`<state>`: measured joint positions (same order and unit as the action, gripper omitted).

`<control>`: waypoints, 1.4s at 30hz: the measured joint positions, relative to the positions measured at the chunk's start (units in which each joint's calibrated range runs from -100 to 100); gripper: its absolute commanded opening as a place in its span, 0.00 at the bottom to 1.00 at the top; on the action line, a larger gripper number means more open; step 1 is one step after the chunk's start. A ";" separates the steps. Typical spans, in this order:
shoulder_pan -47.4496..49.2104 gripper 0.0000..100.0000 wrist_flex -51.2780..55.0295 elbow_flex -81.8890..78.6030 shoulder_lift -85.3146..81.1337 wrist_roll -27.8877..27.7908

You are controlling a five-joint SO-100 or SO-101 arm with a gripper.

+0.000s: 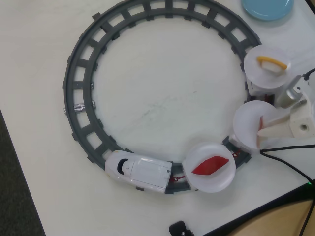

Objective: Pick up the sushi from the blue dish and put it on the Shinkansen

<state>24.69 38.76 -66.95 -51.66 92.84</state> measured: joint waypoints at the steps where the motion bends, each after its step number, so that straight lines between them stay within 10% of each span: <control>1: 0.08 0.17 0.00 0.00 0.00 0.00; 15: -14.73 0.17 -8.05 12.61 0.00 -15.01; 32: -40.72 0.16 -7.26 10.81 -20.80 -87.42; 42: -69.95 0.16 -4.29 -22.96 -44.88 -91.45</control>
<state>-45.25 34.47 -89.91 -96.55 1.39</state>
